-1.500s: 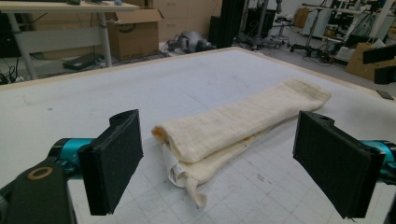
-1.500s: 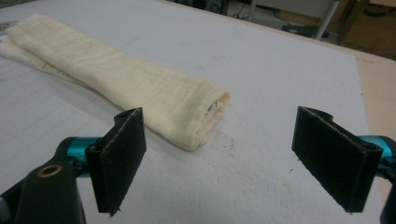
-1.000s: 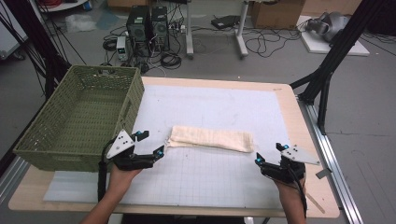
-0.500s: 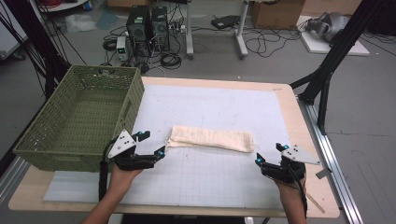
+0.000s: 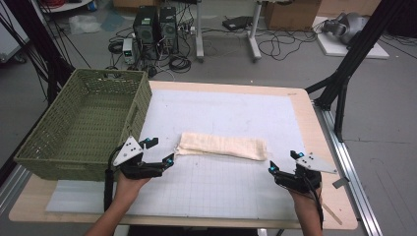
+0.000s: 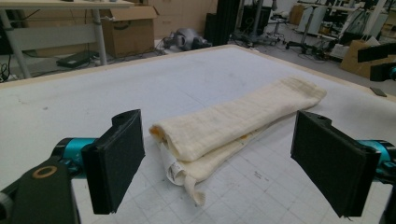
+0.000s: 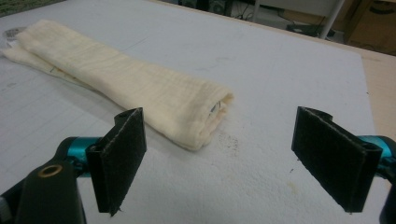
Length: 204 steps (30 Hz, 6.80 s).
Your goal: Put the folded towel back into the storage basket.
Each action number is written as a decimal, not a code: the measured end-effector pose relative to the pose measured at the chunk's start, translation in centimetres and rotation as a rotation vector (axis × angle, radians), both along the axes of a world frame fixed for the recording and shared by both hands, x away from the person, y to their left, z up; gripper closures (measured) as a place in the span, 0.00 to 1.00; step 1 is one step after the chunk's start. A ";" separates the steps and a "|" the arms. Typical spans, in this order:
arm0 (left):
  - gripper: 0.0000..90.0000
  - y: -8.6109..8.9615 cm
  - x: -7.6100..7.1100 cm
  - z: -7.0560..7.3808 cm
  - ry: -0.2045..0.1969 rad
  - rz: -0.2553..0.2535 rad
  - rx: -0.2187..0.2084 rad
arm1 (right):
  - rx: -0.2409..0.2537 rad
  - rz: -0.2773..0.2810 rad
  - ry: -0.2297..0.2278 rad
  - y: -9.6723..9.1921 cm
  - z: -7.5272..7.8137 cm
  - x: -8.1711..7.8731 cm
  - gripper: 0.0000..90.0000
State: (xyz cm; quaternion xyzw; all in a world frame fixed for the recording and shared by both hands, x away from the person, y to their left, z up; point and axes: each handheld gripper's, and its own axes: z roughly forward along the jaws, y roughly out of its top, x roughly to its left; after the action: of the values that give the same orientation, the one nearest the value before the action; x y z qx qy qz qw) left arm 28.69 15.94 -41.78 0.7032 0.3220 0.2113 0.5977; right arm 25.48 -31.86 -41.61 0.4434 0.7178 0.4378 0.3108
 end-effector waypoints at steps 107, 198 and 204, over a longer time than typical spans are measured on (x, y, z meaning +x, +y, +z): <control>0.90 -6.7 9.7 -2.3 0.360 -0.060 0.340 | 0.039 0.040 0.020 -0.1 0.1 0.1 0.20; 0.89 -2.4 3.2 1.2 0.133 -0.150 0.097 | 0.086 0.262 0.140 3.2 -1.0 7.4 0.90; 0.89 -1.7 2.2 1.9 0.088 -0.158 0.080 | 0.127 0.289 0.049 3.1 -0.1 7.1 0.90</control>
State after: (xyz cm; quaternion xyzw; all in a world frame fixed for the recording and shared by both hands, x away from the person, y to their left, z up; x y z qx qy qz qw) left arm 30.84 14.24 -39.91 0.7581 0.2831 0.1451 0.5693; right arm 32.57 -28.79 -41.70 0.3646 0.7523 0.5117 0.1981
